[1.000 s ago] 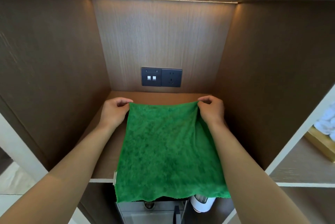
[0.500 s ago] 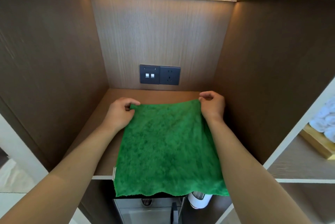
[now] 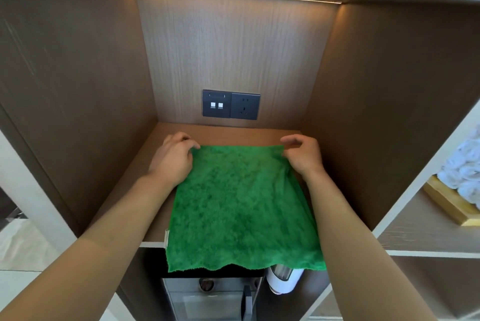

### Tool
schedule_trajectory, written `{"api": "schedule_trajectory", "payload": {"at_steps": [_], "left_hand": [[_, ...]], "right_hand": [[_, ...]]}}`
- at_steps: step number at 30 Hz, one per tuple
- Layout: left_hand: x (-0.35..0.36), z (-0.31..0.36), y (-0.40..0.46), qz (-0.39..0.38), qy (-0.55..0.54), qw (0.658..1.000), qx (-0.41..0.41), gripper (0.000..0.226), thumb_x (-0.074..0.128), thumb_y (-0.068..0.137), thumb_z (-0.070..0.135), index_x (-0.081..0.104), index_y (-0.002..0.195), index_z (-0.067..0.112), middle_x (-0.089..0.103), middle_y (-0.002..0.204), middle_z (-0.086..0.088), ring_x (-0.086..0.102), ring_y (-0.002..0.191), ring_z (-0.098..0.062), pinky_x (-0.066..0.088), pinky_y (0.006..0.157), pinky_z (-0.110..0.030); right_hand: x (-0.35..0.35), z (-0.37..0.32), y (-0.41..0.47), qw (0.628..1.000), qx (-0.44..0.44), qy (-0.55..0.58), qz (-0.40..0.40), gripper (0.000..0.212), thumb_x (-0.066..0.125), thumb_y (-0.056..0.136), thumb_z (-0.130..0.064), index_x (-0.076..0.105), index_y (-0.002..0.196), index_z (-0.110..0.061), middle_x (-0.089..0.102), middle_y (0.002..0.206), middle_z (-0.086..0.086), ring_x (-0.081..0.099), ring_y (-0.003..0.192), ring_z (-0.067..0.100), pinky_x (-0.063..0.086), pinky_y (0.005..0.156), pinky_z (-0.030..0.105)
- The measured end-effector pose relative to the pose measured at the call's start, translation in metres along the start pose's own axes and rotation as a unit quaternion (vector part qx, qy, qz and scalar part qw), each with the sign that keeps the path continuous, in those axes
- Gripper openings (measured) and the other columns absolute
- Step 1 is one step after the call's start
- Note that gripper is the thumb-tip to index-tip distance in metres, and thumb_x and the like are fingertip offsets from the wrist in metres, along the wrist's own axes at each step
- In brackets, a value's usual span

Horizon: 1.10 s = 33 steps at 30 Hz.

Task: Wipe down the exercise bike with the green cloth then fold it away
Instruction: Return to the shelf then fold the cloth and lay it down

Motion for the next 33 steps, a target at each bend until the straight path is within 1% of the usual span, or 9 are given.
{"api": "schedule_trajectory", "payload": {"at_steps": [3,5,8,13,16,20,24,29,33], "left_hand": [[-0.010,0.015,-0.006,0.035,-0.022,0.997,0.060,0.027,0.062,0.092,0.007,0.076,0.114,0.017,0.065,0.122,-0.003,0.057,0.114,-0.030,0.050,0.100,-0.044],[-0.006,0.027,-0.011,-0.015,-0.037,0.995,0.087,0.030,0.059,0.097,0.025,0.072,0.124,0.020,0.061,0.133,-0.001,0.053,0.125,-0.024,0.043,0.108,-0.038],[0.013,0.031,-0.013,-0.137,-0.017,0.988,0.068,0.058,0.041,0.095,0.051,0.060,0.142,0.024,0.051,0.151,-0.003,0.043,0.140,-0.026,0.034,0.117,-0.039],[0.018,0.024,-0.011,-0.167,-0.012,0.985,0.037,0.078,0.025,0.089,0.067,0.054,0.149,0.025,0.047,0.157,-0.006,0.039,0.146,-0.028,0.030,0.121,-0.041],[0.018,0.024,-0.010,-0.172,-0.003,0.984,0.040,0.083,0.021,0.087,0.068,0.051,0.151,0.025,0.045,0.159,-0.006,0.037,0.148,-0.029,0.028,0.122,-0.040],[0.016,0.027,-0.010,-0.187,0.013,0.982,0.038,0.074,0.024,0.093,0.058,0.043,0.157,0.025,0.037,0.165,-0.007,0.030,0.153,-0.028,0.021,0.125,-0.038],[0.016,0.024,-0.009,-0.200,0.055,0.977,0.039,0.067,0.023,0.101,0.059,0.035,0.160,0.029,0.030,0.169,-0.004,0.025,0.157,-0.027,0.020,0.127,-0.042],[0.005,0.034,-0.013,-0.174,0.129,0.975,0.037,0.052,0.034,0.110,0.043,0.034,0.160,0.028,0.026,0.170,-0.003,0.023,0.157,-0.026,0.023,0.124,-0.047],[0.003,0.067,-0.039,-0.195,0.053,0.978,0.050,0.061,0.039,0.109,0.047,0.026,0.164,0.026,0.021,0.172,-0.005,0.018,0.159,-0.026,0.017,0.129,-0.044]], "right_hand": [[0.004,-0.003,0.000,1.000,0.003,-0.005,0.012,0.038,0.064,0.080,0.019,0.077,0.098,-0.012,0.073,0.099,0.005,0.068,0.093,0.019,0.049,0.078,0.021],[0.004,-0.011,0.002,0.999,-0.005,-0.016,0.034,0.040,0.059,0.080,0.018,0.076,0.091,-0.016,0.072,0.096,0.003,0.069,0.094,0.018,0.048,0.079,0.019],[0.001,-0.022,0.003,0.994,-0.038,-0.083,0.059,0.041,0.054,0.078,0.016,0.077,0.087,-0.016,0.070,0.104,0.003,0.065,0.098,0.018,0.047,0.087,0.020],[0.002,-0.011,-0.006,0.974,-0.075,-0.207,0.057,0.024,0.059,0.089,0.003,0.076,0.089,-0.015,0.065,0.111,0.009,0.065,0.106,0.032,0.051,0.096,0.034],[0.007,-0.035,-0.025,0.957,-0.157,-0.241,0.026,0.024,0.057,0.098,-0.012,0.074,0.114,-0.018,0.060,0.129,0.003,0.059,0.122,0.029,0.046,0.107,0.044],[0.043,-0.036,-0.081,0.892,-0.208,-0.340,-0.211,0.061,0.047,0.108,-0.046,0.035,0.163,-0.021,0.020,0.173,0.003,0.015,0.161,0.024,0.015,0.130,0.041],[0.040,-0.019,-0.088,0.873,-0.145,-0.390,-0.255,0.082,0.035,0.104,-0.067,0.012,0.168,-0.021,0.002,0.177,0.002,0.000,0.163,0.021,0.006,0.131,0.039],[0.039,-0.016,-0.084,0.866,-0.132,-0.422,-0.232,0.089,0.029,0.101,-0.075,0.011,0.168,-0.019,0.001,0.177,0.001,0.000,0.163,0.021,0.005,0.131,0.040],[0.039,-0.017,-0.085,0.863,-0.133,-0.430,-0.231,0.087,0.027,0.102,-0.074,0.010,0.168,-0.021,0.001,0.177,0.000,0.000,0.163,0.021,0.005,0.131,0.041]]}}
Point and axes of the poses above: each hand's wrist, its own y-axis towards the middle knuckle, its own x-axis out of the palm, z = x × y, the point moved 5 cm from there along y, towards the middle knuckle
